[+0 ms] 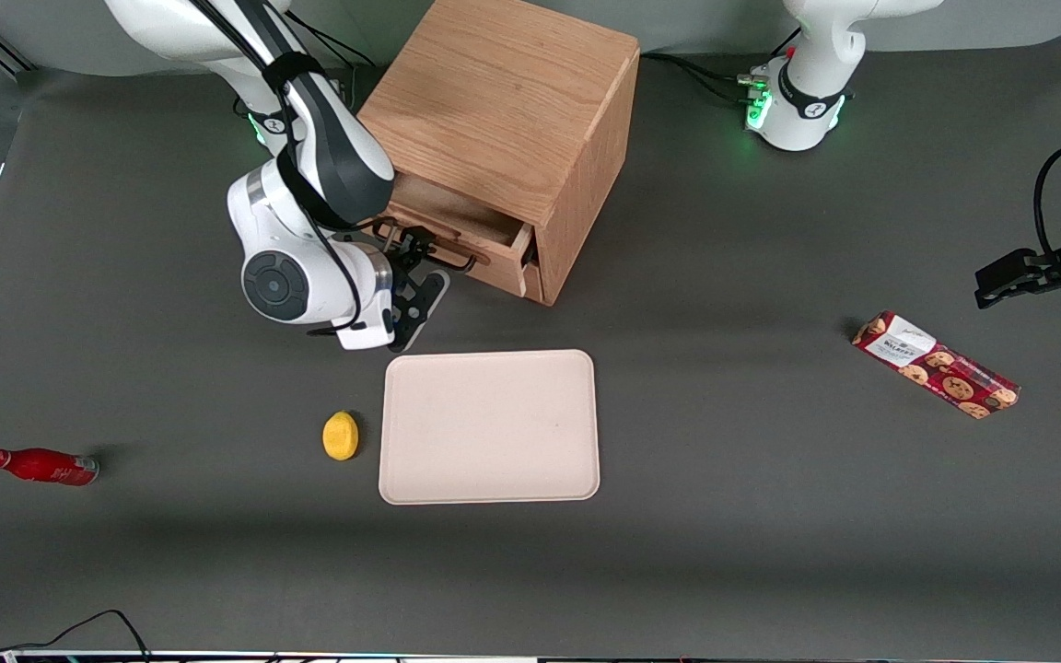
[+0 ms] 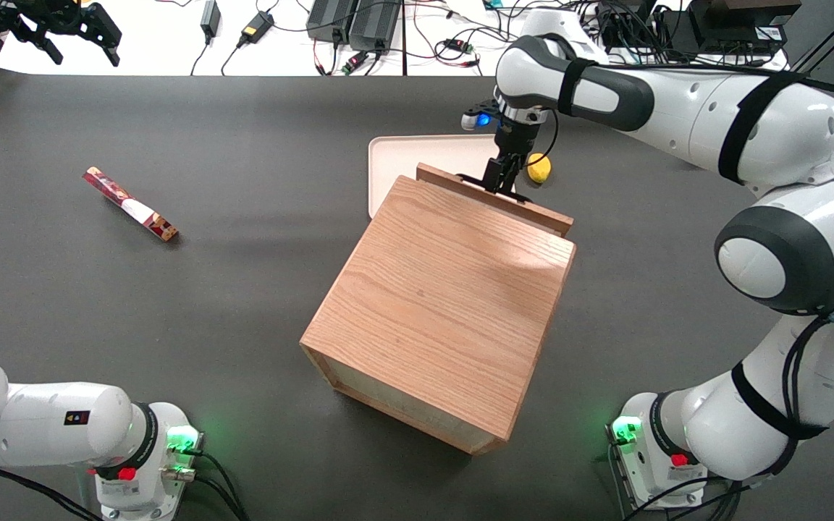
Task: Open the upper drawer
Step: 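Pull the upper drawer outward by its handle with the right gripper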
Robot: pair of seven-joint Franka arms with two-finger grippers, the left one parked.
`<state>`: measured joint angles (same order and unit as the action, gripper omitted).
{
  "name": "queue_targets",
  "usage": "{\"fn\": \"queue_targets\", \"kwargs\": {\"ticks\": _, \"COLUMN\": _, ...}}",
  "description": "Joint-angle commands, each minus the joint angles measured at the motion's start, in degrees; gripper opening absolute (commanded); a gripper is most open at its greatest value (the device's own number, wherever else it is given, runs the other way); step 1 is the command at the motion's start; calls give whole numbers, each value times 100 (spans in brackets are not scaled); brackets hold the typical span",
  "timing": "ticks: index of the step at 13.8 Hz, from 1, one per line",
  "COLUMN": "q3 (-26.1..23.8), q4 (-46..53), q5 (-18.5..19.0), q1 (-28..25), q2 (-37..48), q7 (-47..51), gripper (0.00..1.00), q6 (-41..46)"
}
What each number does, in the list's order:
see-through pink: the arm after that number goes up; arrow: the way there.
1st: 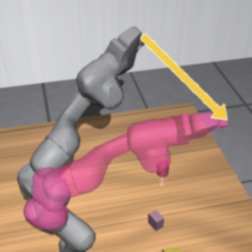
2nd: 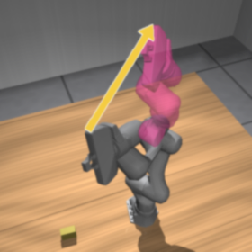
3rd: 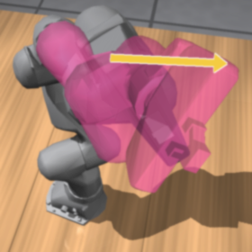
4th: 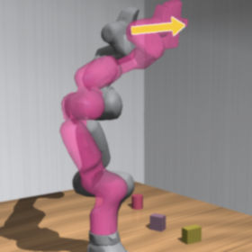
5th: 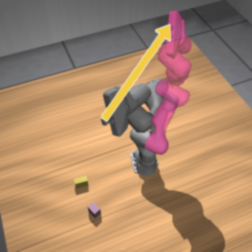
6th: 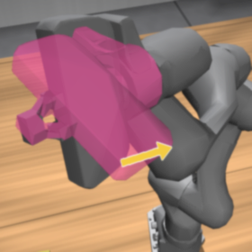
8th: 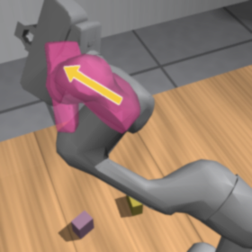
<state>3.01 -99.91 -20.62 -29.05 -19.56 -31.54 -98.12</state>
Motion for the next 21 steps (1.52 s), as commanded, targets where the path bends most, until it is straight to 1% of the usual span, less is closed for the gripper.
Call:
{"fn": "queue_targets", "kwargs": {"ticks": 1, "q3": -11, "q4": 269, "q5": 119, "q1": 163, "q2": -179, "q7": -264, "gripper": 100, "q6": 4}}
{"fn": "queue_targets", "kwargs": {"ticks": 5, "q3": -11, "q4": 621, "q5": 119, "q1": 356, "q2": -425, "q7": -467, "gripper": 100, "q6": 13}}
{"fn": "queue_targets", "kwargs": {"ticks": 9, "q3": 41, "q4": 867, "q5": 128, "q1": 400, "q2": -557, "q7": -475, "gripper": 100, "q6": 13}}
{"fn": "queue_targets", "kwargs": {"ticks": 12, "q3": 51, "q4": 1148, "q5": 119, "q1": 532, "q2": -776, "q7": -808, "gripper": 100, "q6": 30}}
{"fn": "queue_targets", "kwargs": {"ticks": 21, "q3": 77, "q4": 1808, "q5": 119, "q1": 892, "q2": -1190, "q7": -1135, "gripper": 100, "q6": 30}}
